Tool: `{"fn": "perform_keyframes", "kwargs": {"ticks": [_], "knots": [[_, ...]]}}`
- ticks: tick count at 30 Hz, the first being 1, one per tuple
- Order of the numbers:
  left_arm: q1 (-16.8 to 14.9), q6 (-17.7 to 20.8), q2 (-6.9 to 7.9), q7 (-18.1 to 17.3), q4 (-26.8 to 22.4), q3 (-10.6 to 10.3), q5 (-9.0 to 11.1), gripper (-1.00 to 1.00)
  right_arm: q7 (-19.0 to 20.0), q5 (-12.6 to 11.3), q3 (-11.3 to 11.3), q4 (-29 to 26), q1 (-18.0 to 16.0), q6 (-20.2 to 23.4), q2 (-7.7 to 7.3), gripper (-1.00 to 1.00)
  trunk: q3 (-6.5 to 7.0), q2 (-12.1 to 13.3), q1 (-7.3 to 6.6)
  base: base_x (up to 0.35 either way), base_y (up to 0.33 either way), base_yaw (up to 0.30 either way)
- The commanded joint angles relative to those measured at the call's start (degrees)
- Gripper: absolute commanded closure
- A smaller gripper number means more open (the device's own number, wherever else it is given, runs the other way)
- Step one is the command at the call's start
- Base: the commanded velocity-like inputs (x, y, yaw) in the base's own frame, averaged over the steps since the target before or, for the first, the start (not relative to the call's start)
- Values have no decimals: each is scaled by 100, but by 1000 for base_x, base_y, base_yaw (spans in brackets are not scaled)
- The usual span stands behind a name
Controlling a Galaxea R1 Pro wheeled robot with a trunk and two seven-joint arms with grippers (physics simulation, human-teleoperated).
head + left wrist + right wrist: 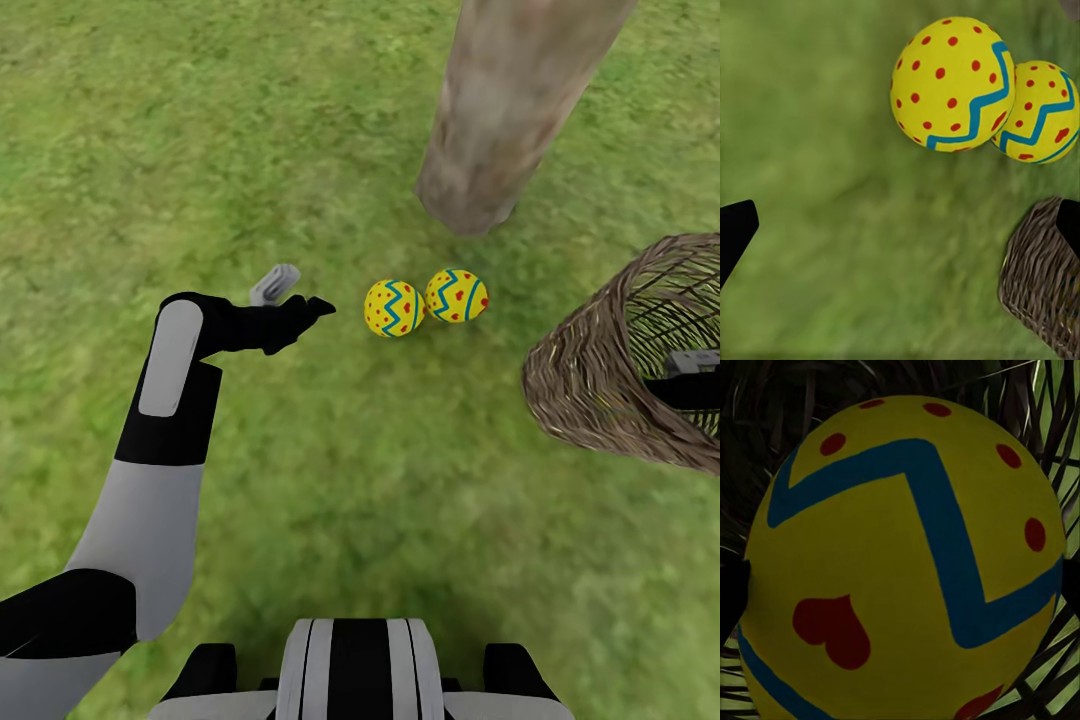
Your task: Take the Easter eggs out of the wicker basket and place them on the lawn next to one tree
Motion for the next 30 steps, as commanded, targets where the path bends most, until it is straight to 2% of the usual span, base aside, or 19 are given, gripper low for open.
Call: {"fn": "perform_keyframes", "kwargs": {"ticks": [1, 7, 8, 15, 20, 30], "knots": [[-4, 8, -4, 60, -4, -1, 52, -100, 25, 71, 38, 0, -1, 2, -6, -100, -4, -1, 0, 0, 0, 0], [-4, 8, 7, 59, -4, 5, 52, -100, 20, 71, 43, 0, -1, 12, -1, -100, -4, -1, 0, 0, 0, 0], [-4, 8, 8, 59, -4, 5, 52, -100, 19, 71, 43, 0, -1, 15, -2, 100, -4, -1, 0, 0, 0, 0], [-4, 8, 87, 51, -9, 6, 52, -100, 10, 79, 53, 9, -1, 20, -1, 100, -4, -1, 0, 0, 0, 0], [-4, 8, 204, 42, -13, 6, 59, -100, 9, 80, 61, 9, -1, 20, -1, 100, -4, -1, 0, 0, 0, 0], [-4, 8, 229, 42, -13, 2, 61, -100, 16, 80, 61, 14, -1, 15, -1, 100, -4, -1, 0, 0, 0, 0]]}}
